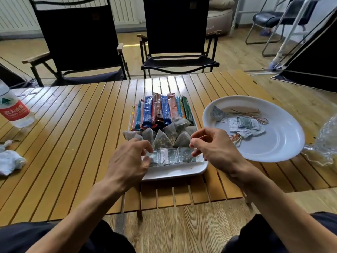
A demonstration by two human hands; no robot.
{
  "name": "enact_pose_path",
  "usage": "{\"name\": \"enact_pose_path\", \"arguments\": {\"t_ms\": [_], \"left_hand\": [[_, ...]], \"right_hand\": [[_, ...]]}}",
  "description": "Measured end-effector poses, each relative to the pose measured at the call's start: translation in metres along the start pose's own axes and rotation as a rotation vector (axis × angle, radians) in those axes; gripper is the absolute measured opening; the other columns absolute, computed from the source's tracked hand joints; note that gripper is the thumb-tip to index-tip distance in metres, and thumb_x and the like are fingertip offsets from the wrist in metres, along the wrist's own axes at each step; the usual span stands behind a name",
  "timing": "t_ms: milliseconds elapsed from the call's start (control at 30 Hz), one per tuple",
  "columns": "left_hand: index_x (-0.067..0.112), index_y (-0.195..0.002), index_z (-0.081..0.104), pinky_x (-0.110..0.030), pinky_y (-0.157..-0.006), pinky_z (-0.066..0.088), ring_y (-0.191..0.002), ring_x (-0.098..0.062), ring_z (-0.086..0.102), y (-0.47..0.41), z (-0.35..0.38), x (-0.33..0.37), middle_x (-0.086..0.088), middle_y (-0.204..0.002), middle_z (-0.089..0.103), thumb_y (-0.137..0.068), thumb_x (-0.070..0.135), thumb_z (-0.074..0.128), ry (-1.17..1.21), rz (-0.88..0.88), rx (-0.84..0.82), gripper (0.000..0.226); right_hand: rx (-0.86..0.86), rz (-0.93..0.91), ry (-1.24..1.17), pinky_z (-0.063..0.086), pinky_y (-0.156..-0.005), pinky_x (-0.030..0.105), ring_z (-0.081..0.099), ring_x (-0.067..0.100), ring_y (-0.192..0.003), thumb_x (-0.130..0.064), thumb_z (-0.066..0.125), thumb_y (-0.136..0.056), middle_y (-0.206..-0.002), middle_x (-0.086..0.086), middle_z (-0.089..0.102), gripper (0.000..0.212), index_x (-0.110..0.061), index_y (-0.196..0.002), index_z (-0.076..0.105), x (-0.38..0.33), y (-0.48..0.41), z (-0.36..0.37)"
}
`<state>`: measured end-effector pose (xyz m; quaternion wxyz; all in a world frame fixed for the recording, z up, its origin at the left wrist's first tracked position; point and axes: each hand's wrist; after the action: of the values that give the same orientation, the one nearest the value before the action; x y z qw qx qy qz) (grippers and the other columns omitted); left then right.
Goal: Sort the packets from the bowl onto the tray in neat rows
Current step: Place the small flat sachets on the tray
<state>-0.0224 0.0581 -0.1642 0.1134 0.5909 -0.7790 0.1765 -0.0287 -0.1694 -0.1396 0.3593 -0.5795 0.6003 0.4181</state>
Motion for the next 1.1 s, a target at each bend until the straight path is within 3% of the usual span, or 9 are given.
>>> {"name": "enact_pose_path", "arguments": {"t_ms": [167, 300, 400, 533, 667, 834, 900, 1000, 1100], "left_hand": [[0.023, -0.098, 0.064, -0.017, -0.070, 0.051, -0.083, -0.004, 0.058, -0.030, -0.011, 0.058, 0.007, -0.094, 0.061, -0.087, 0.016, 0.063, 0.196, 0.204, 0.019, 0.013], [0.018, -0.107, 0.065, -0.032, -0.085, 0.054, -0.097, -0.014, 0.061, -0.076, 0.018, 0.125, -0.001, -0.111, 0.066, -0.090, 0.014, 0.058, 0.135, 0.328, -0.117, 0.019], [0.020, -0.113, 0.062, -0.038, -0.095, 0.045, -0.105, -0.020, 0.055, -0.114, 0.051, 0.152, -0.003, -0.118, 0.061, -0.090, 0.013, 0.056, -0.015, 0.303, -0.064, 0.025], [0.018, -0.124, 0.053, -0.037, -0.094, 0.035, -0.106, -0.023, 0.046, -0.154, 0.080, 0.159, -0.004, -0.117, 0.058, -0.088, 0.013, 0.051, -0.277, 0.371, -0.060, 0.037], [0.016, -0.122, 0.049, -0.038, -0.094, 0.032, -0.107, -0.024, 0.043, -0.168, 0.096, 0.155, -0.006, -0.112, 0.054, -0.085, 0.032, 0.061, -0.460, 0.409, -0.083, 0.042], [0.018, -0.100, 0.056, -0.040, -0.091, 0.031, -0.097, -0.023, 0.040, -0.172, 0.090, 0.159, -0.007, -0.099, 0.048, -0.087, 0.049, 0.056, -0.384, 0.297, -0.169, 0.033], [0.021, -0.091, 0.050, -0.041, -0.093, 0.031, -0.099, -0.024, 0.040, -0.171, 0.084, 0.162, -0.006, -0.096, 0.045, -0.085, 0.045, 0.059, -0.380, 0.266, -0.228, 0.026], [0.020, -0.096, 0.051, -0.039, -0.094, 0.032, -0.095, -0.021, 0.038, -0.165, 0.082, 0.166, -0.005, -0.098, 0.045, -0.081, 0.031, 0.063, -0.356, 0.250, -0.255, 0.022], [0.019, -0.098, 0.051, -0.039, -0.091, 0.034, -0.086, -0.018, 0.040, -0.163, 0.081, 0.169, 0.000, -0.086, 0.048, -0.084, 0.039, 0.063, -0.308, 0.250, -0.283, 0.027]], "right_hand": [[0.189, -0.092, 0.120, 0.054, -0.068, 0.023, 0.071, 0.010, -0.080, -0.015, 0.062, -0.093, -0.093, 0.000, 0.071, 0.014, -0.014, -0.106, 0.066, -0.021, -0.002, -0.073], [0.285, 0.070, 0.377, 0.052, -0.081, 0.032, 0.066, 0.018, -0.091, -0.010, 0.061, -0.092, -0.104, 0.006, 0.072, 0.018, -0.012, -0.106, 0.072, 0.003, -0.034, -0.117], [0.265, 0.221, 0.604, 0.049, -0.078, 0.030, 0.062, 0.023, -0.091, -0.017, 0.059, -0.093, -0.107, 0.009, 0.072, 0.017, -0.012, -0.101, 0.072, 0.039, -0.058, -0.130], [0.274, 0.272, 0.746, 0.051, -0.074, 0.035, 0.062, 0.028, -0.087, -0.033, 0.066, -0.088, -0.099, 0.010, 0.068, 0.026, -0.012, -0.102, 0.065, 0.060, -0.071, -0.136], [0.185, 0.299, 0.694, 0.054, -0.071, 0.040, 0.064, 0.023, -0.079, -0.036, 0.074, -0.081, -0.086, 0.006, 0.068, 0.028, -0.012, -0.090, 0.063, 0.063, -0.078, -0.144], [0.044, 0.380, 0.694, 0.043, -0.062, 0.034, 0.057, 0.020, -0.076, -0.033, 0.077, -0.081, -0.090, 0.008, 0.066, 0.033, -0.009, -0.097, 0.061, 0.060, -0.079, -0.154], [-0.002, 0.407, 0.704, 0.043, -0.056, 0.030, 0.057, 0.019, -0.070, -0.031, 0.078, -0.080, -0.086, 0.007, 0.066, 0.032, -0.008, -0.097, 0.063, 0.056, -0.076, -0.156], [-0.043, 0.450, 0.707, 0.041, -0.043, 0.025, 0.055, 0.016, -0.054, -0.024, 0.079, -0.080, -0.072, 0.006, 0.064, 0.026, -0.004, -0.091, 0.066, 0.048, -0.072, -0.155], [-0.021, 0.444, 0.671, 0.042, -0.044, 0.024, 0.057, 0.017, -0.058, -0.021, 0.077, -0.082, -0.077, 0.009, 0.066, 0.021, -0.007, -0.085, 0.061, 0.047, -0.068, -0.156]]}}
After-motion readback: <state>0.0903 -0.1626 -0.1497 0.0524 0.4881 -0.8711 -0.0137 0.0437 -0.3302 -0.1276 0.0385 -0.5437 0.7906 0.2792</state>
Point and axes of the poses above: each hand's wrist, its own y-axis away from the middle knuckle, its own z-axis out of the palm, x = y × z
